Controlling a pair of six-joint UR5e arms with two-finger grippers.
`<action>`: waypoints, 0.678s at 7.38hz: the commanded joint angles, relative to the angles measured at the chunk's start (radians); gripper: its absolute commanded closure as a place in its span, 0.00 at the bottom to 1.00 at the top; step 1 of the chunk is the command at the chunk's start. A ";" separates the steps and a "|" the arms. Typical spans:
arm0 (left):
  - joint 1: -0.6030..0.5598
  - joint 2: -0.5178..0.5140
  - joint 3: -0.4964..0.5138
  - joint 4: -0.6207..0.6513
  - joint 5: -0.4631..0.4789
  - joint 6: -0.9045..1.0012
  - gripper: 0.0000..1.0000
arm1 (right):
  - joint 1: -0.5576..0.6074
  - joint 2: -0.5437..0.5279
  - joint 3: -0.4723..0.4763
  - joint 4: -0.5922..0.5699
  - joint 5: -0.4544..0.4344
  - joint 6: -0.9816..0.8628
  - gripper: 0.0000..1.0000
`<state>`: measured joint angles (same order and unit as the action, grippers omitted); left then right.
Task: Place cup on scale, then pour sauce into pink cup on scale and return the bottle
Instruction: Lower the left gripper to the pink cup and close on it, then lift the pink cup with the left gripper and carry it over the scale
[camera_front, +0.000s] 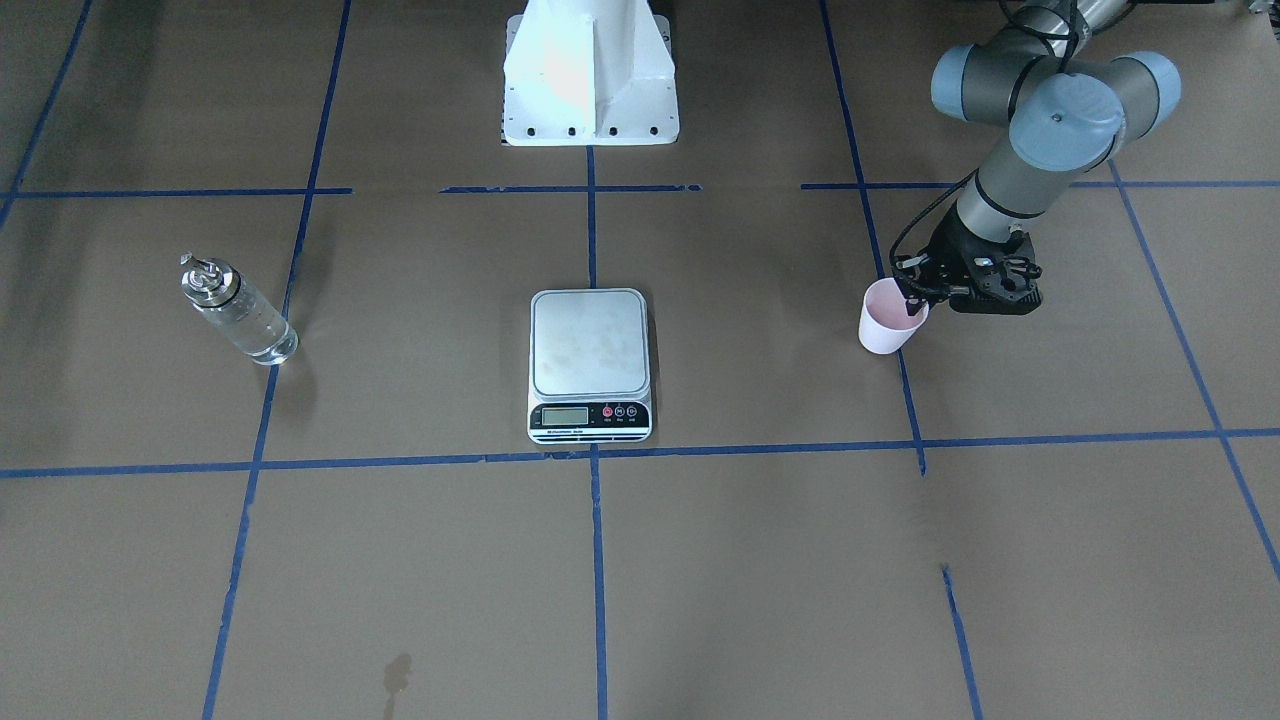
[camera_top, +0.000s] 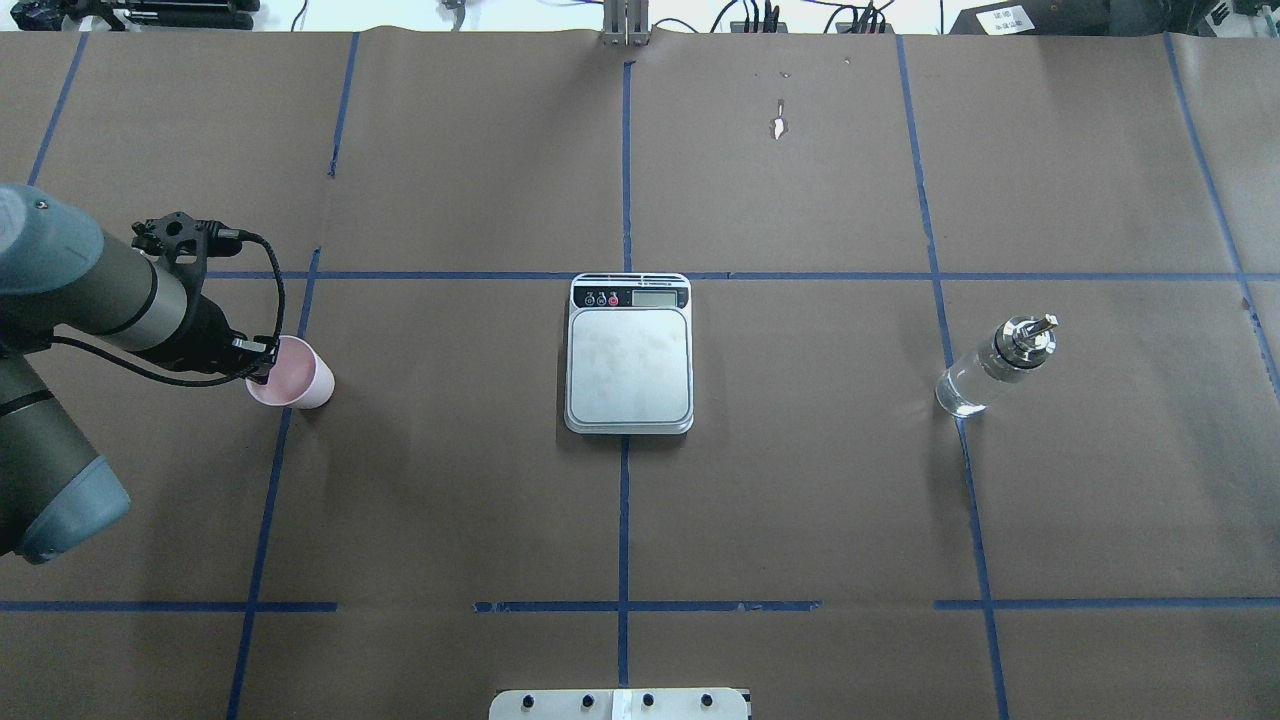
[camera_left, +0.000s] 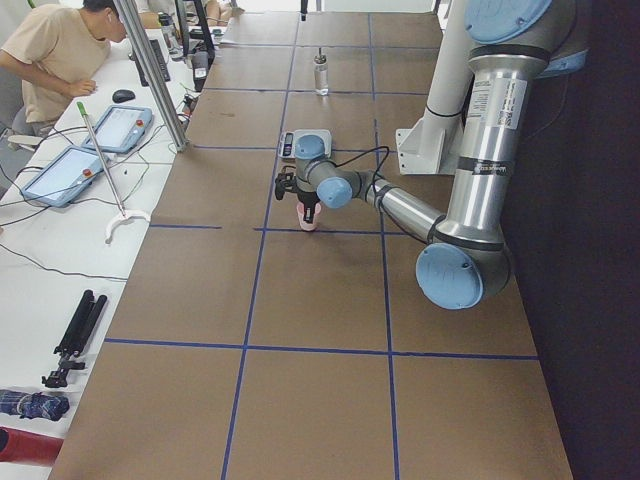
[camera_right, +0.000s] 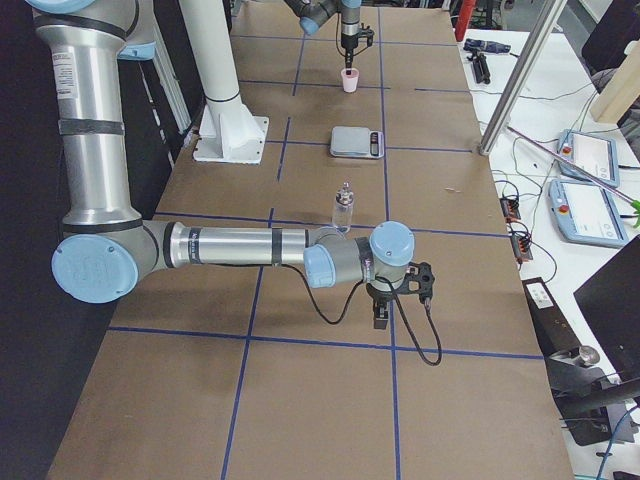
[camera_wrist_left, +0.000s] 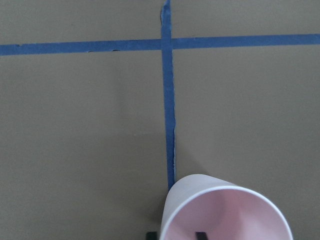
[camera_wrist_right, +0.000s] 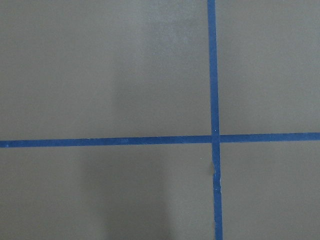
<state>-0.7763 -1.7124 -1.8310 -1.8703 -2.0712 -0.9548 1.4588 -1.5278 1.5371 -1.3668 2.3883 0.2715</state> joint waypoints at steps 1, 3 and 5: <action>0.000 -0.016 -0.065 0.127 0.000 -0.008 1.00 | 0.000 0.000 0.003 0.000 0.000 0.000 0.00; -0.005 -0.079 -0.155 0.238 -0.001 -0.059 1.00 | 0.000 0.002 0.011 0.000 0.000 0.000 0.00; 0.037 -0.250 -0.128 0.267 -0.007 -0.262 1.00 | -0.011 0.005 0.018 0.030 0.008 -0.003 0.00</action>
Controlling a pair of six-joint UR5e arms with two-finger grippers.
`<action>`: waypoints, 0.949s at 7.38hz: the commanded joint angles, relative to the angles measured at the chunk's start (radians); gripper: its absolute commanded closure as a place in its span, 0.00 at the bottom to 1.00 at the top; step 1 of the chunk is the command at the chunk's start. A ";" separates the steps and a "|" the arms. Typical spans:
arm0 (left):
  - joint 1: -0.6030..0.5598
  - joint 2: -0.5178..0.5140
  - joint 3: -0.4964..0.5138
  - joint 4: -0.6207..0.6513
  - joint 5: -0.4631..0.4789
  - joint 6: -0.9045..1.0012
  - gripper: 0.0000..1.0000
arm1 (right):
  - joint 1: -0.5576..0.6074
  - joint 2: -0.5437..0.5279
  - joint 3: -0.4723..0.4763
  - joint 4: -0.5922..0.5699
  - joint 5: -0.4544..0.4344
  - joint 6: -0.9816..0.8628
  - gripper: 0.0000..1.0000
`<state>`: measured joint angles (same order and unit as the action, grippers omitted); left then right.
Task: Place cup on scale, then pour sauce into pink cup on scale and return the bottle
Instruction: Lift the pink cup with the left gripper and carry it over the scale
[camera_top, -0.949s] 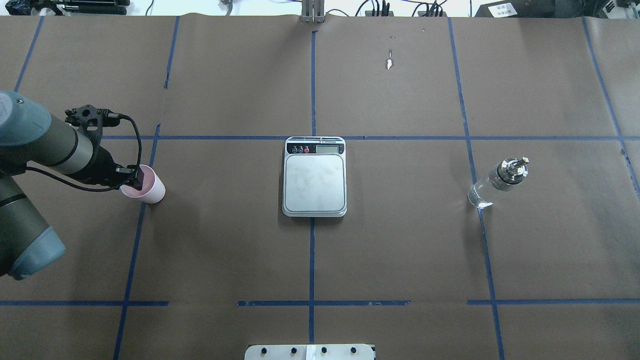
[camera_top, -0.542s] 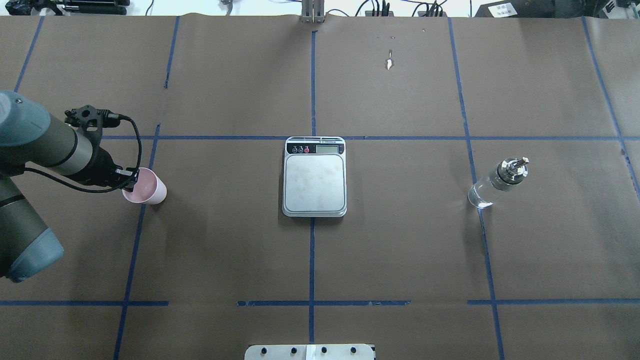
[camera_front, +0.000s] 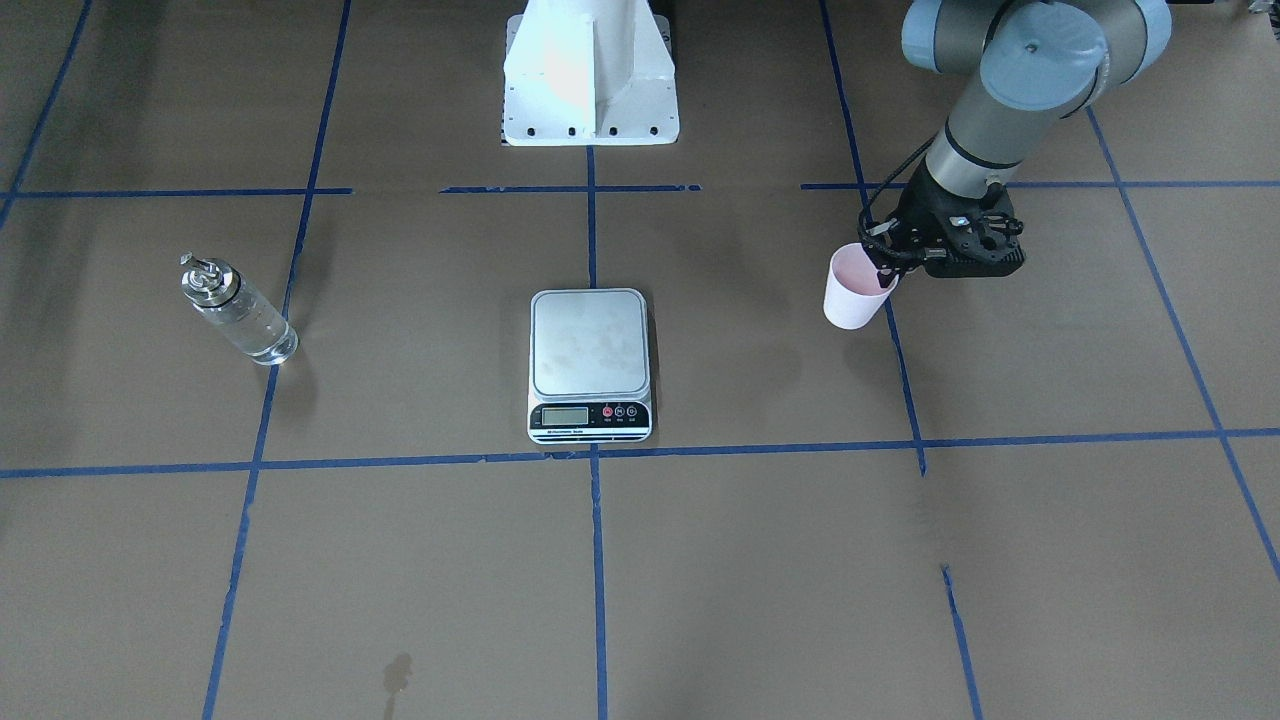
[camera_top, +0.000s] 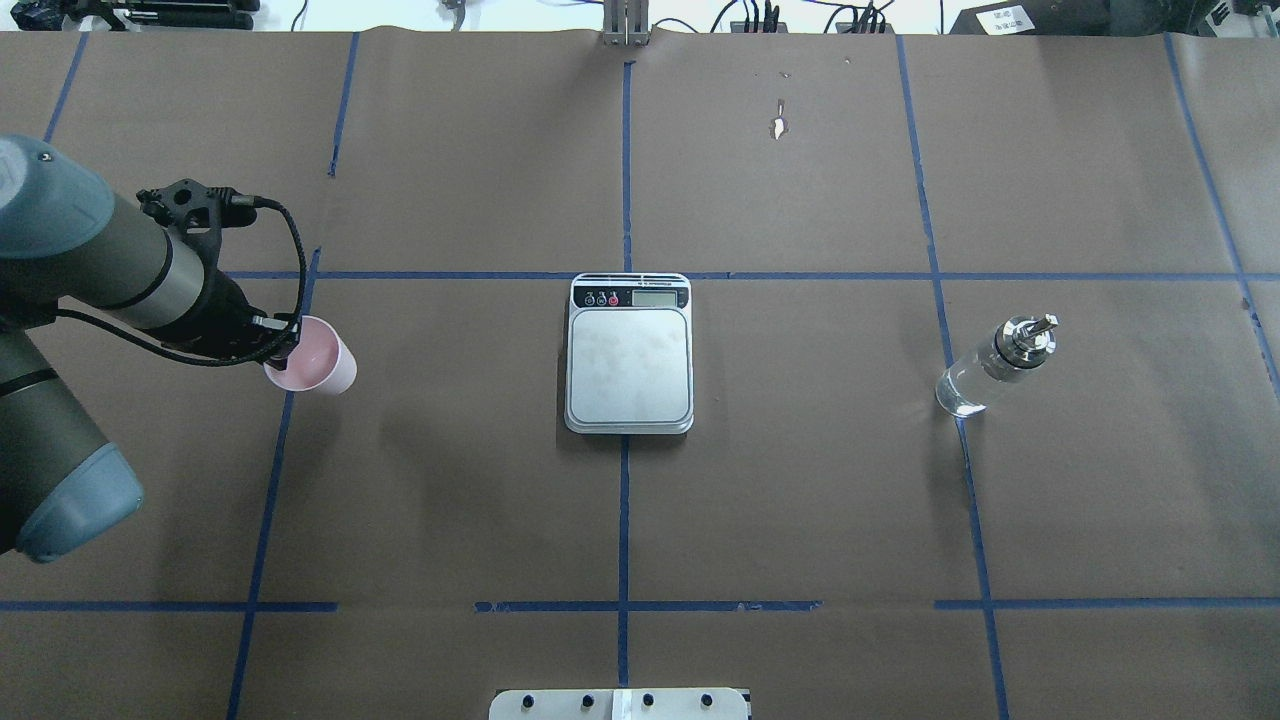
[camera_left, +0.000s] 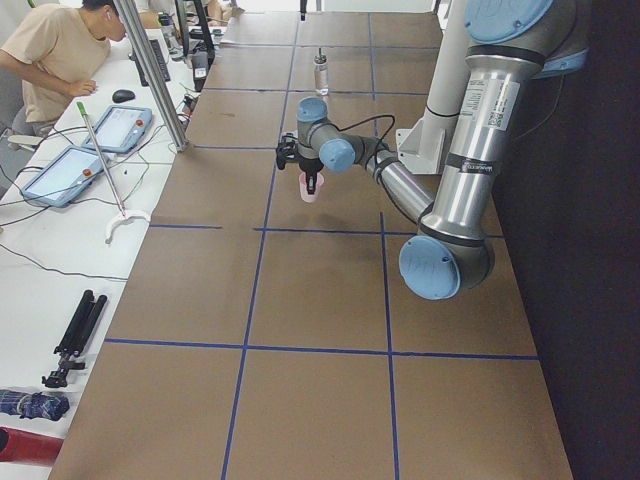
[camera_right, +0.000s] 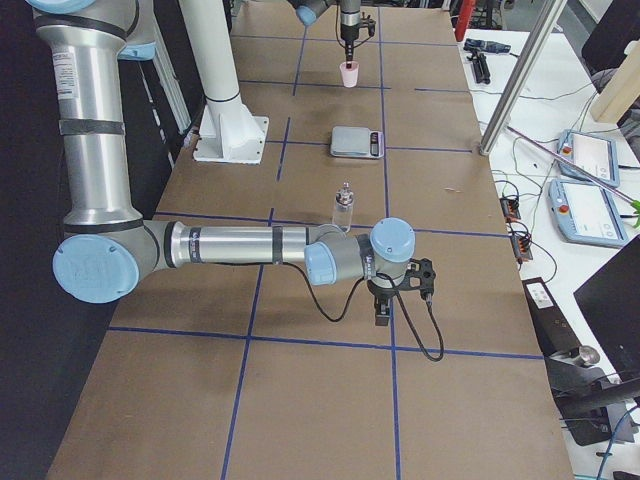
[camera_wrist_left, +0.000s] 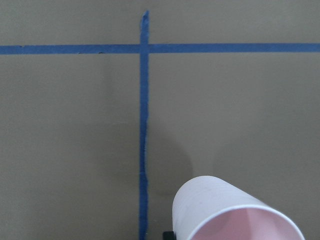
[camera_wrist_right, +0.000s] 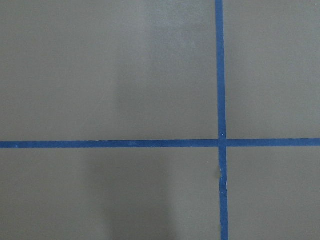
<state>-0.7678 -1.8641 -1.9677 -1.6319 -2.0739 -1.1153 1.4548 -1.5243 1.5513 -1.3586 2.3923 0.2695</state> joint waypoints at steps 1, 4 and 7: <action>0.097 -0.156 0.010 0.035 -0.005 -0.171 1.00 | -0.028 -0.013 0.001 0.121 0.002 0.004 0.00; 0.186 -0.394 0.186 0.035 0.006 -0.236 1.00 | -0.085 -0.010 0.007 0.164 0.002 0.007 0.00; 0.202 -0.499 0.346 0.026 0.031 -0.230 1.00 | -0.087 -0.011 0.010 0.164 0.004 0.005 0.00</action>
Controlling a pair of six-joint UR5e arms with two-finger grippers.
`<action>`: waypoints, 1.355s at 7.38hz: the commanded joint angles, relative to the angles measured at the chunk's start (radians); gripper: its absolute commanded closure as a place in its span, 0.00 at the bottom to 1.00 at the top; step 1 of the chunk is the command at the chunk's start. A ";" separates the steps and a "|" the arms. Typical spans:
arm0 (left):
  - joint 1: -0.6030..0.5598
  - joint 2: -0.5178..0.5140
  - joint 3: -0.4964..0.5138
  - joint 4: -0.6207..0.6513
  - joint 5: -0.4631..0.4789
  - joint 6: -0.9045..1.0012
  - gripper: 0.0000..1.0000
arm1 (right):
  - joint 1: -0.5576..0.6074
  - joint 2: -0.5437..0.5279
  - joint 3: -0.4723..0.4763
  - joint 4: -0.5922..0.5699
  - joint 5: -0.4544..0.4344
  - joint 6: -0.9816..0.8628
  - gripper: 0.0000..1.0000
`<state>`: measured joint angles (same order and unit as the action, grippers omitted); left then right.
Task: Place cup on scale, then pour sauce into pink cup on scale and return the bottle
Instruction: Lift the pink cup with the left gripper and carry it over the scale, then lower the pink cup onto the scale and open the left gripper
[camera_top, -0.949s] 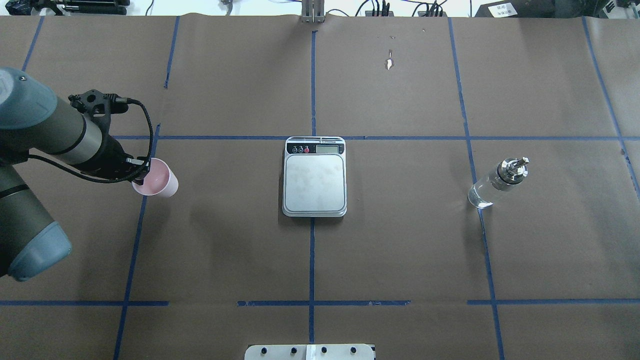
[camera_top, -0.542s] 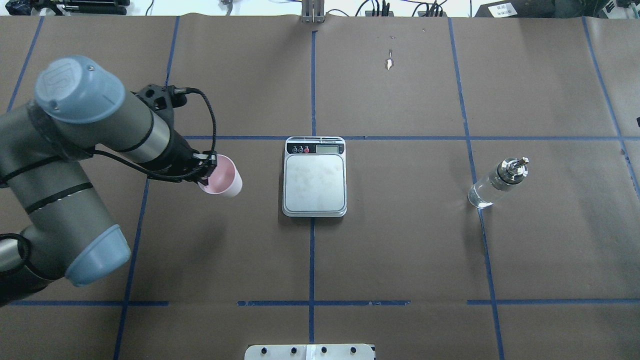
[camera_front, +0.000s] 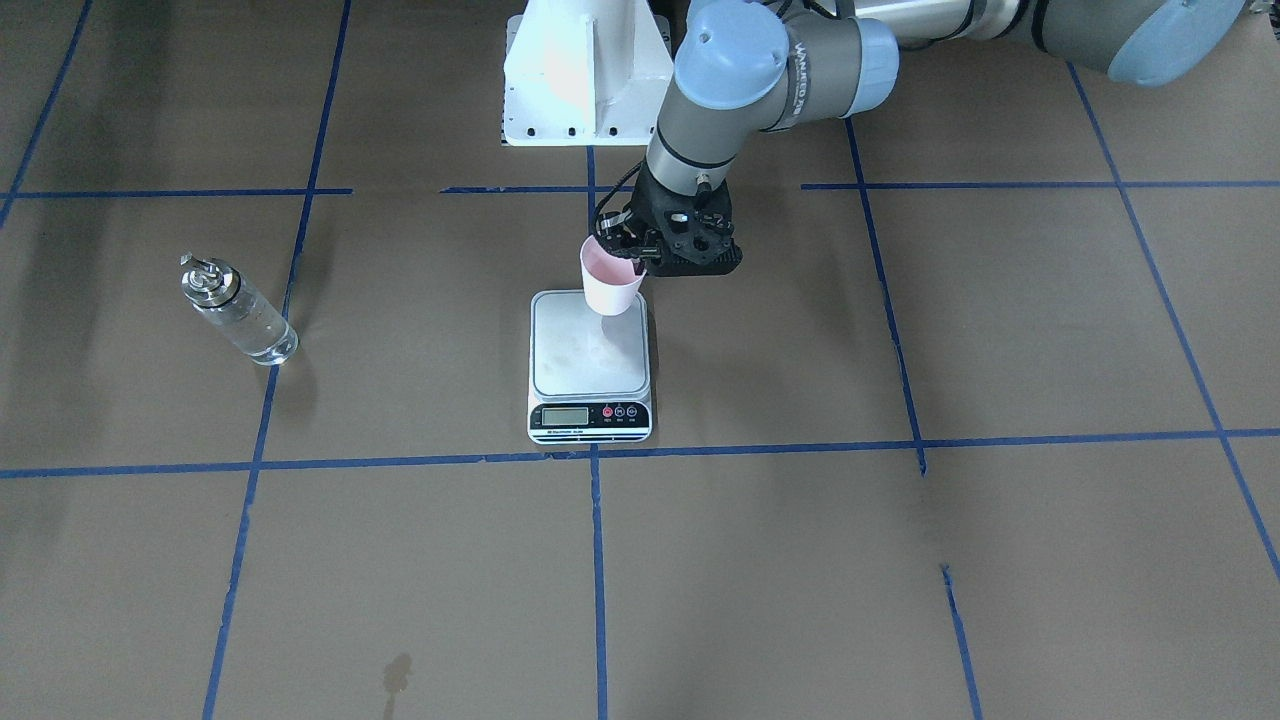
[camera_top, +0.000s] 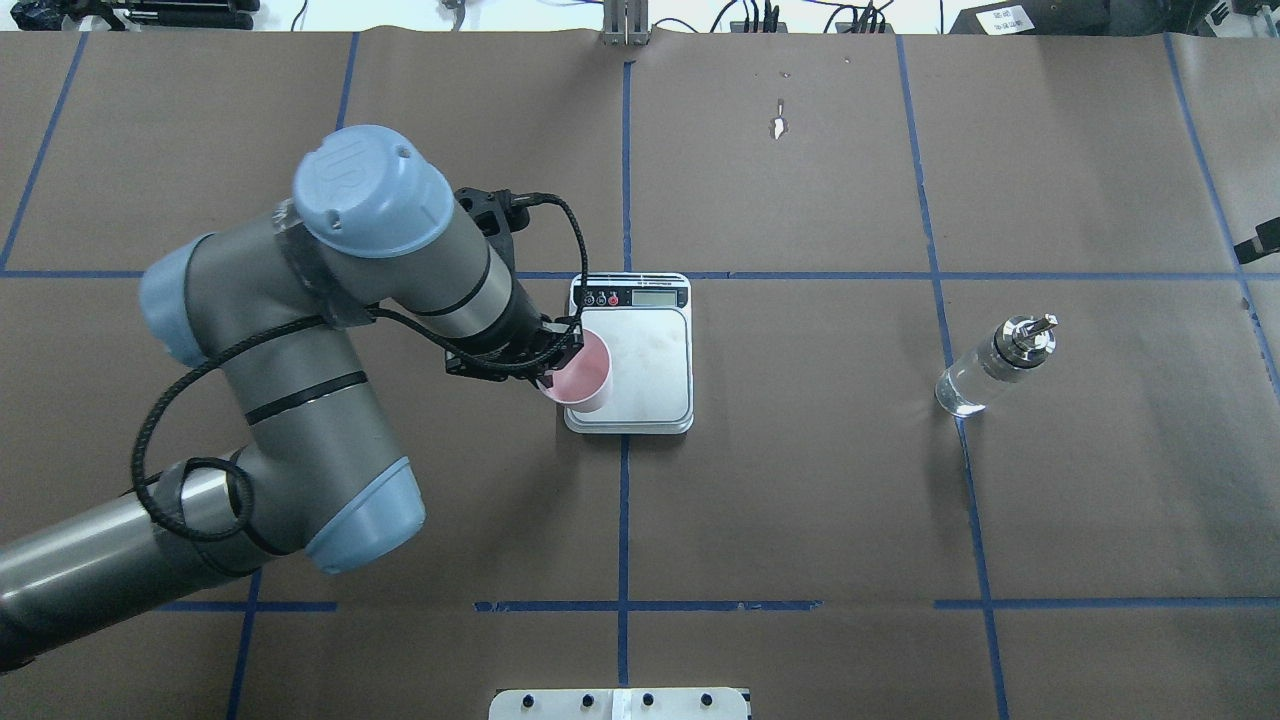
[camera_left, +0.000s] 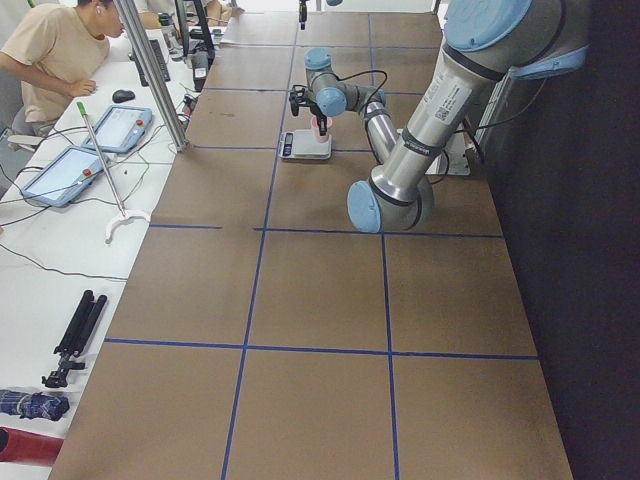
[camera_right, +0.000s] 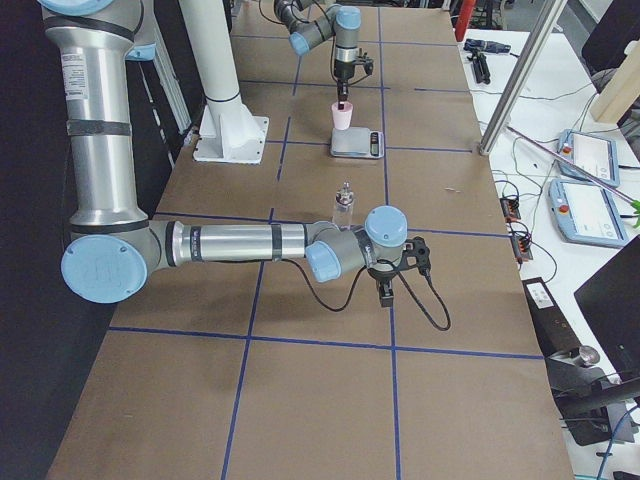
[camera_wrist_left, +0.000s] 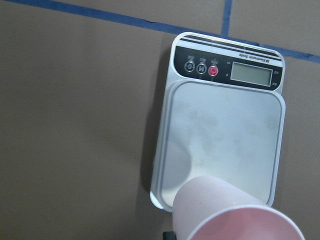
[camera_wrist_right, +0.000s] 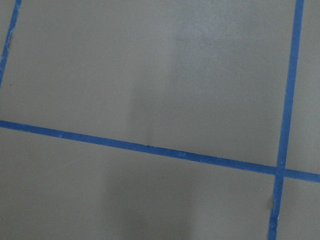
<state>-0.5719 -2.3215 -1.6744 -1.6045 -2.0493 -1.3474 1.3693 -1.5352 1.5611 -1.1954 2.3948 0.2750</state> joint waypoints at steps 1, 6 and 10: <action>0.006 -0.062 0.076 -0.002 0.008 0.005 1.00 | -0.001 -0.002 0.000 0.000 0.001 0.000 0.00; 0.006 -0.076 0.116 0.000 0.049 0.025 1.00 | -0.001 -0.003 0.000 -0.001 0.000 0.001 0.00; 0.006 -0.082 0.123 0.000 0.058 0.028 1.00 | -0.001 -0.005 -0.001 -0.001 -0.002 0.001 0.00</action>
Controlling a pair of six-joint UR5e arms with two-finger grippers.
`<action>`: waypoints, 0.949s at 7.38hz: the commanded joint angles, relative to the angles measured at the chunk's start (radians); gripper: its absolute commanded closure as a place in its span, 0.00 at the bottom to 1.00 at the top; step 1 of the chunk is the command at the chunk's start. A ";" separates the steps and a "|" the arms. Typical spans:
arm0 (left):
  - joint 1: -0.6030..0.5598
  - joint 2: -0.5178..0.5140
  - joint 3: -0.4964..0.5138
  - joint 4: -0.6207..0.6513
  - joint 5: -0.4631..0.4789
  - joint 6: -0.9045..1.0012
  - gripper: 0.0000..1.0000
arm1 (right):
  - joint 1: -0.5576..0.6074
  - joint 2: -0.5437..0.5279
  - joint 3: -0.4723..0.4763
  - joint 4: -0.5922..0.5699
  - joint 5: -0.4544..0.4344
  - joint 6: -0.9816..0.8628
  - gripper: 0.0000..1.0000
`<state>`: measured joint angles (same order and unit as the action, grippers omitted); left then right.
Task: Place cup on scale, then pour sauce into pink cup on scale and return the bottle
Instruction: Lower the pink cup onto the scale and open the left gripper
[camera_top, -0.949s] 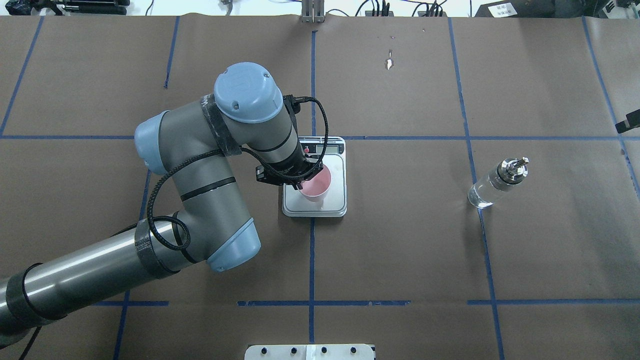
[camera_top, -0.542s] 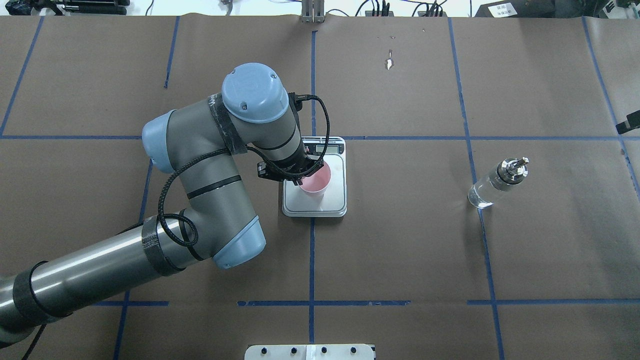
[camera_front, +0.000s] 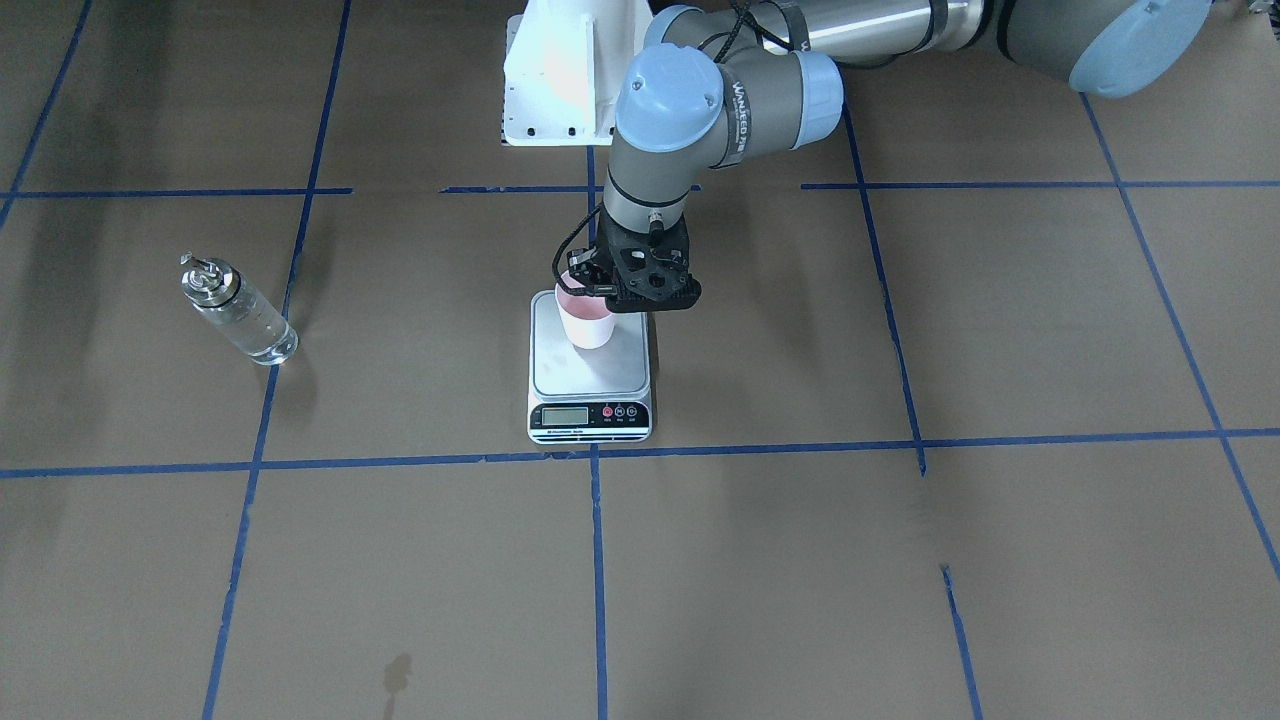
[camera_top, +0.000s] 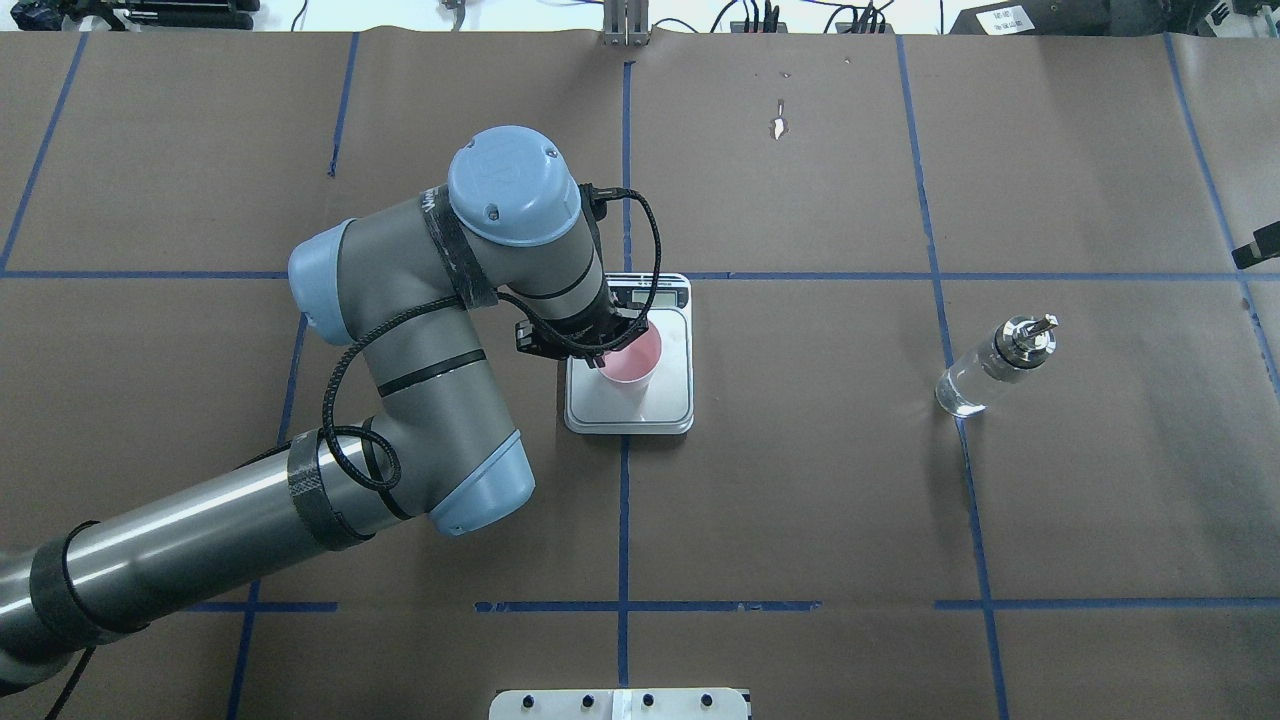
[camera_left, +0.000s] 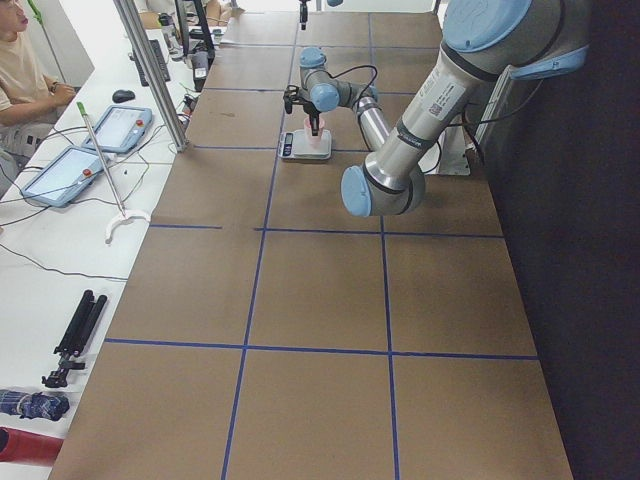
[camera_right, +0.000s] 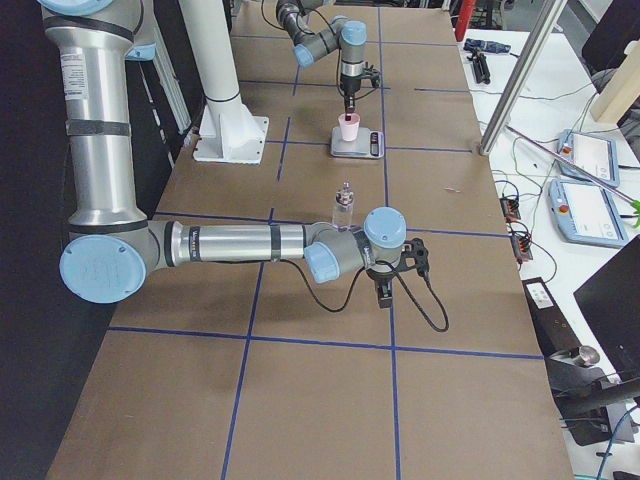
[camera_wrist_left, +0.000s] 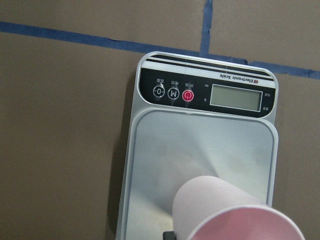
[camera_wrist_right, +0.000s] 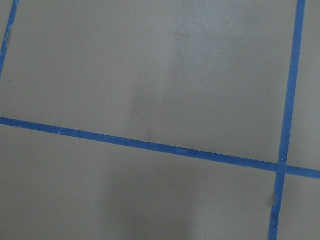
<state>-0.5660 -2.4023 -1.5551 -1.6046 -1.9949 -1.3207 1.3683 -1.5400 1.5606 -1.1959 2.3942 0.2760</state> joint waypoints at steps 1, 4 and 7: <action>0.000 -0.011 0.012 -0.002 0.019 0.014 1.00 | 0.000 0.000 -0.002 -0.001 0.000 0.000 0.00; 0.000 -0.012 0.027 -0.002 0.019 0.015 0.93 | 0.000 0.000 -0.005 -0.001 -0.001 -0.001 0.00; 0.000 -0.014 0.023 -0.002 0.013 0.017 0.58 | 0.000 0.000 -0.005 -0.001 -0.001 0.000 0.00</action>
<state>-0.5661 -2.4152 -1.5289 -1.6061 -1.9784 -1.3051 1.3683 -1.5401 1.5556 -1.1965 2.3930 0.2760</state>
